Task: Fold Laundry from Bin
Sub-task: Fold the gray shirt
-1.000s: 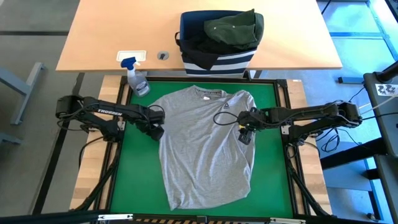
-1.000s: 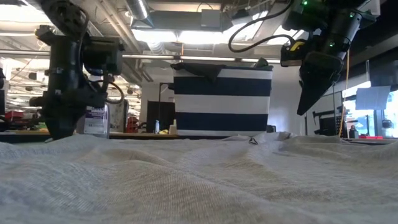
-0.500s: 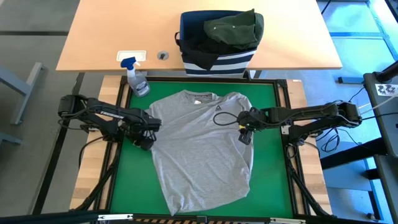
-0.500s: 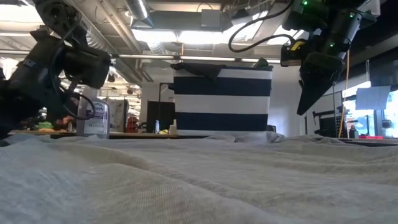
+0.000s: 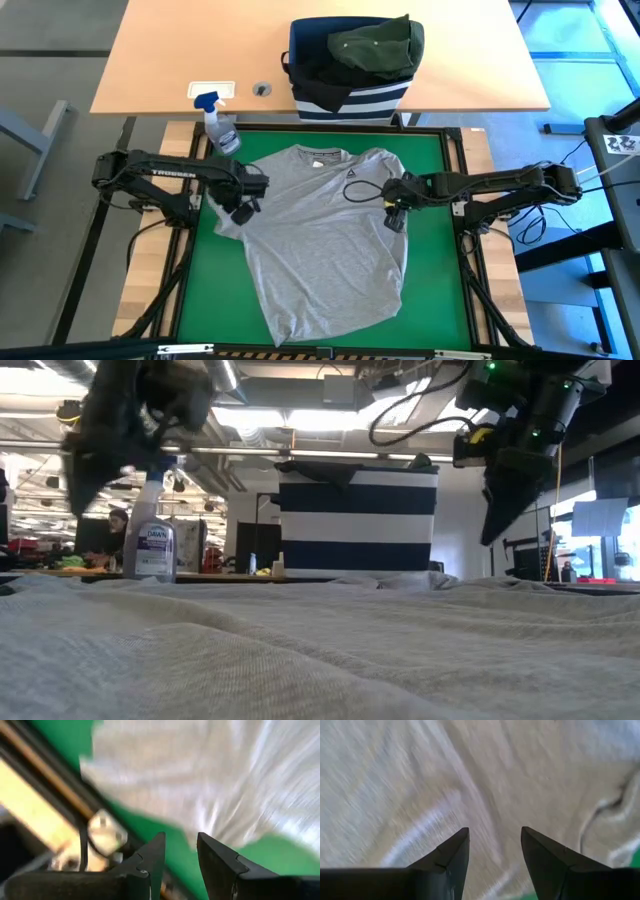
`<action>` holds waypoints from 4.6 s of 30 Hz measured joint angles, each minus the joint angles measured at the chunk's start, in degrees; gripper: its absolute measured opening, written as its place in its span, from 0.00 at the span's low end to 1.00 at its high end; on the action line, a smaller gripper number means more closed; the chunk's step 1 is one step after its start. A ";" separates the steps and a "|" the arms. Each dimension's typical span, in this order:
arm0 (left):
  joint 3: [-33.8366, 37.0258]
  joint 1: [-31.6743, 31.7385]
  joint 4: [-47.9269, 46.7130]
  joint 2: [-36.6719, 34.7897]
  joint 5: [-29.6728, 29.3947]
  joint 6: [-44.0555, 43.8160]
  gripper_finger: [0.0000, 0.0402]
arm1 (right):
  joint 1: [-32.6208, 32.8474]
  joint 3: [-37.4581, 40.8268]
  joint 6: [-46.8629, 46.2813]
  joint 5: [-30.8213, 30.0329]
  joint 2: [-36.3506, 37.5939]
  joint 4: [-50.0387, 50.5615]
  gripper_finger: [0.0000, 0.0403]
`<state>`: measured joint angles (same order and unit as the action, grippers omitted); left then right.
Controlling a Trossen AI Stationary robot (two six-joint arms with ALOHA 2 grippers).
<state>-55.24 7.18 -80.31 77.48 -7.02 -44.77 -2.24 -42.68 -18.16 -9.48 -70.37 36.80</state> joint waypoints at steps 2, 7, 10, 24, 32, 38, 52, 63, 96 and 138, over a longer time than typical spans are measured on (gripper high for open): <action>0.18 0.02 4.55 0.02 -0.68 0.23 0.27 | 0.02 0.00 -0.53 0.01 0.00 -3.52 0.45; 6.30 -0.01 15.55 0.58 2.33 0.93 0.27 | 0.02 0.00 -0.66 0.03 0.00 -9.15 0.45; 11.13 -0.09 27.55 0.54 4.81 1.73 0.27 | 0.02 0.88 -0.66 0.04 -0.69 -13.67 0.45; 23.58 4.41 42.53 0.16 4.77 3.43 0.27 | 0.00 9.44 0.44 2.62 -8.23 -11.24 0.45; 21.35 14.37 39.26 0.63 -4.09 14.41 0.27 | -0.04 7.48 1.79 6.04 -8.07 1.60 0.45; 11.45 18.47 34.24 -0.05 -3.43 22.26 0.27 | 0.58 -2.21 2.24 7.80 -4.22 12.01 0.45; 0.77 -15.79 46.19 -5.43 15.47 15.31 0.27 | 35.45 -6.35 -7.09 7.46 0.06 -4.88 0.45; 0.77 -37.16 54.00 5.54 12.57 10.38 0.43 | 45.11 -6.29 -6.88 -3.45 -14.03 -19.23 0.45; 0.79 -40.84 51.17 5.07 2.96 4.61 0.01 | 41.34 -6.45 -4.46 -1.33 -11.01 -16.10 0.04; 4.75 -40.73 47.34 15.82 -9.20 18.37 0.38 | 38.60 -4.33 -7.28 -8.01 -19.96 -16.78 0.59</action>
<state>-50.49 -33.55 -32.97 93.29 -16.22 -26.40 36.36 -47.00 -25.44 -17.50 -90.33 20.02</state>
